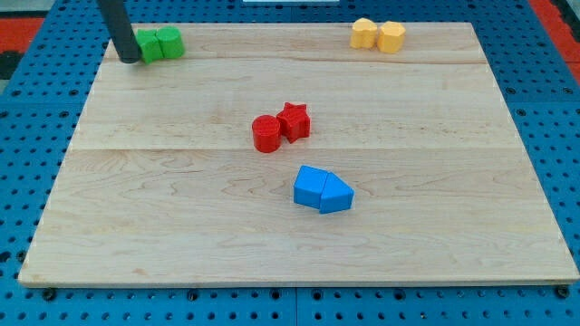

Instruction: Separate the green circle and the green star

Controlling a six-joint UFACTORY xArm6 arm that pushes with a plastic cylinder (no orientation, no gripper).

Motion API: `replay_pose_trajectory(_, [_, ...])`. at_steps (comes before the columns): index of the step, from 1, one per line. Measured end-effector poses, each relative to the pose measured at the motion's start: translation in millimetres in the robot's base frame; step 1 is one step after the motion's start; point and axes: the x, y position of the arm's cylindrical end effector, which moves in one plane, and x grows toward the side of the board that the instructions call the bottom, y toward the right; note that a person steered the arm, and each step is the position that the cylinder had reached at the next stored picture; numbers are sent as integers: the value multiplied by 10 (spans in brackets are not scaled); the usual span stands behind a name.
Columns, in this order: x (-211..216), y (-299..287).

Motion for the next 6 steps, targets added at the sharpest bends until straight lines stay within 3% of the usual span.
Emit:
replay_pose_trajectory(2, [-60,237])
replay_pose_trajectory(3, [-140,-184])
replay_pose_trajectory(4, [-590,-519])
replay_pose_trajectory(6, [-748,-298])
